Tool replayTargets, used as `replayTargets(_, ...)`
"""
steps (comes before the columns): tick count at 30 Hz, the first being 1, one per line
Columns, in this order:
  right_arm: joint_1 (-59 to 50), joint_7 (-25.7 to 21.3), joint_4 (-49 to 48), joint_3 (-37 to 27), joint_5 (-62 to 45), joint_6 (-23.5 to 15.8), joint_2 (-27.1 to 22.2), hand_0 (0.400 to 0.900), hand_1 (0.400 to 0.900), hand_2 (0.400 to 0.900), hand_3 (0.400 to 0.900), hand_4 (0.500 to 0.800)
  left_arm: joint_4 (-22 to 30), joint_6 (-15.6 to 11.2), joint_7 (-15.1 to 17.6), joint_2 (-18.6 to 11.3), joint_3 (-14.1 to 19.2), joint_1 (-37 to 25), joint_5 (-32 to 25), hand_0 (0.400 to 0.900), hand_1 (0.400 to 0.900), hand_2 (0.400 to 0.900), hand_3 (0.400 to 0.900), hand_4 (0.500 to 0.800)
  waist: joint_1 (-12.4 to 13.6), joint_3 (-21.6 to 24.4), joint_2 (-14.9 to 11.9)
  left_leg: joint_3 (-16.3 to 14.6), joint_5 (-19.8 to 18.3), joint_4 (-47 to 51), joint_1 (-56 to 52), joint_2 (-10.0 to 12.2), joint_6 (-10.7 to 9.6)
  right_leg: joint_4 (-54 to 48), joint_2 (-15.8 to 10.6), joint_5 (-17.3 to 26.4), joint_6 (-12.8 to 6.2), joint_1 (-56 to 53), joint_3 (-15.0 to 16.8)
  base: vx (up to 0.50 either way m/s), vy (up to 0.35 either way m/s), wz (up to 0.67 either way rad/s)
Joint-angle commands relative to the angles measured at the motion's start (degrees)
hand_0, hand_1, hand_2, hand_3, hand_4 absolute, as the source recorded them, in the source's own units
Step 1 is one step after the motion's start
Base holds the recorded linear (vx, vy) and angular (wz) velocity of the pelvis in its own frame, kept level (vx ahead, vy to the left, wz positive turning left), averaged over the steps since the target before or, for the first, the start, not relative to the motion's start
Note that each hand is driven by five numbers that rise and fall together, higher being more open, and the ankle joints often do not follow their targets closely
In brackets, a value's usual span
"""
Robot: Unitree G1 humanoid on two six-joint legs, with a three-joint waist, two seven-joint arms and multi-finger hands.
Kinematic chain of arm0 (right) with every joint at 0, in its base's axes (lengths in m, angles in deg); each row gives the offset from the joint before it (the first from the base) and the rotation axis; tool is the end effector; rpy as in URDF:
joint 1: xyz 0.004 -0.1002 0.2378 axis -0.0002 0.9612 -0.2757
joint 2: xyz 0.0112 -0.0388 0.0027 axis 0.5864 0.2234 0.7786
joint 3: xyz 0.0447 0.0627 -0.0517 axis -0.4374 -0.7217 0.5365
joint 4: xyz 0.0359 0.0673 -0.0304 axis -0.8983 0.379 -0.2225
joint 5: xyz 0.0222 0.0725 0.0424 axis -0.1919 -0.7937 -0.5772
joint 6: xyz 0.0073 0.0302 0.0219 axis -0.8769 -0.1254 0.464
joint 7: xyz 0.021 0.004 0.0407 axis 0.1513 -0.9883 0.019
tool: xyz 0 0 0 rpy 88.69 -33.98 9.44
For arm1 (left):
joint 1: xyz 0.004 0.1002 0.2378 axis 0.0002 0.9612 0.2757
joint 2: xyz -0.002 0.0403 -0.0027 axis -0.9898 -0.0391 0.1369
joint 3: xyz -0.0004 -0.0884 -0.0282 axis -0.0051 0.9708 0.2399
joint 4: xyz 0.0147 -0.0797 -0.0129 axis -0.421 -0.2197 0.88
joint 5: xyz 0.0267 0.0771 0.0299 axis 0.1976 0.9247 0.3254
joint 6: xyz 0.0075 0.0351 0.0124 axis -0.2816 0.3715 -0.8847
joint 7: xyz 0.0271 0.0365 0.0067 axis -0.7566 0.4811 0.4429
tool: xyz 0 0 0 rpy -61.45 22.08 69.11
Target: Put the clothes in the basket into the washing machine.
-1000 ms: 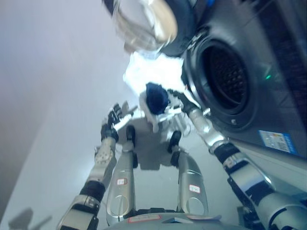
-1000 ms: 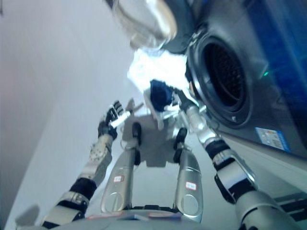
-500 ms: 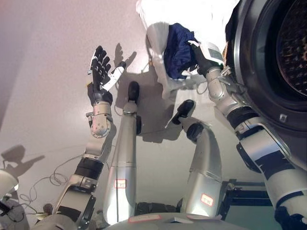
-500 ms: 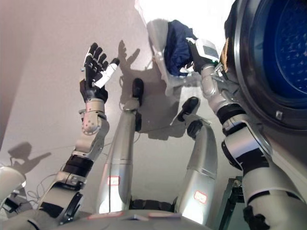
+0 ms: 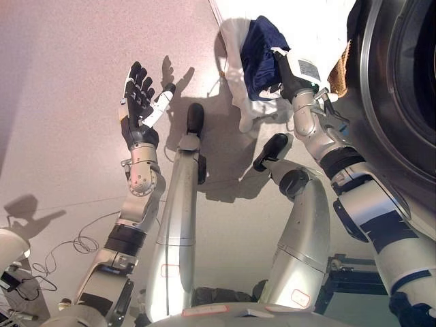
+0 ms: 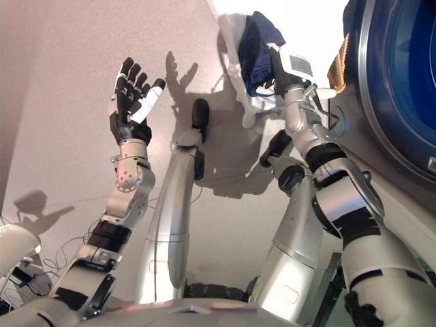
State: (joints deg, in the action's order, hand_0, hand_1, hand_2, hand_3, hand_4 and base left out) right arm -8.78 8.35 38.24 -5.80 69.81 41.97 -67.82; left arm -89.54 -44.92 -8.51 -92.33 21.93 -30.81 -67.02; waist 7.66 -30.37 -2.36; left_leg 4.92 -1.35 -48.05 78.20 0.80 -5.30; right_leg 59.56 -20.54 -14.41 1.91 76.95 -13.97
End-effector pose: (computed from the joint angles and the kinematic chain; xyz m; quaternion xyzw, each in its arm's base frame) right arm 0.3434 -0.1705 0.1762 -0.5389 -0.1526 -0.0566 0.8265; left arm 0.2533 0.1545 0.1137 -0.1100 -0.1923 0.1095 0.9690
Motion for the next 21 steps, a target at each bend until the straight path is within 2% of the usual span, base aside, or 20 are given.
replayTargets(1,5.1,0.6,-1.2,2.7,2.4,-2.1,3.9,0.4,0.4,0.4,0.4,0.5,5.4,-4.8,0.7,1.3,-0.2,4.3,-0.1,0.9,0.9,0.9,0.9,0.8,0.1,6.8,3.2,0.7,-9.5,-6.7,1.5,-2.0,3.7,0.1,0.1,1.6,-8.16,4.3,3.4,0.0,0.0,0.0)
replayTargets(8,5.8,-0.4,-4.8,0.9,1.7,-2.3,1.7,0.4,0.4,0.4,0.4,0.5,5.5,-4.7,0.9,0.8,0.5,4.4,0.6,0.9,0.9,0.9,0.9,0.8,-0.6,7.3,2.6,0.6,-9.4,-7.4,1.8,-1.8,3.6,0.0,0.3,2.1,-8.09,4.1,3.6,-0.01,0.006,-0.04)
replayTargets(14,10.3,-1.5,-24.3,-2.7,3.7,-3.0,-7.3,0.4,0.4,0.4,0.4,0.5,6.4,-4.0,1.9,0.2,3.6,5.4,2.0,0.9,0.9,0.9,0.9,0.8,-3.5,7.5,0.5,0.6,-9.6,-7.3,1.1,-1.0,3.3,-1.3,1.3,3.0,-8.21,3.0,3.4,-0.02,0.001,-0.13)
replayTargets(18,16.5,-1.6,-35.4,-9.3,3.8,-3.9,-13.7,0.4,0.4,0.4,0.4,0.5,7.4,-3.4,1.9,0.2,5.2,6.9,2.7,0.9,0.9,0.9,0.9,0.8,-5.4,7.7,-0.7,0.5,-9.6,-7.1,0.7,-0.5,3.4,-2.3,1.9,3.7,-8.45,2.4,3.4,-0.03,0.008,-0.15)
replayTargets(21,20.8,-1.9,-40.5,-14.6,2.9,-4.7,-16.3,0.4,0.4,0.4,0.4,0.5,7.8,-3.0,1.8,0.0,6.2,7.7,3.1,0.9,0.9,0.9,0.9,0.8,-6.4,7.9,-1.1,0.4,-9.7,-6.9,0.2,-0.2,3.4,-3.0,2.5,3.8,-8.55,1.9,3.4,-0.02,0.008,-0.12)
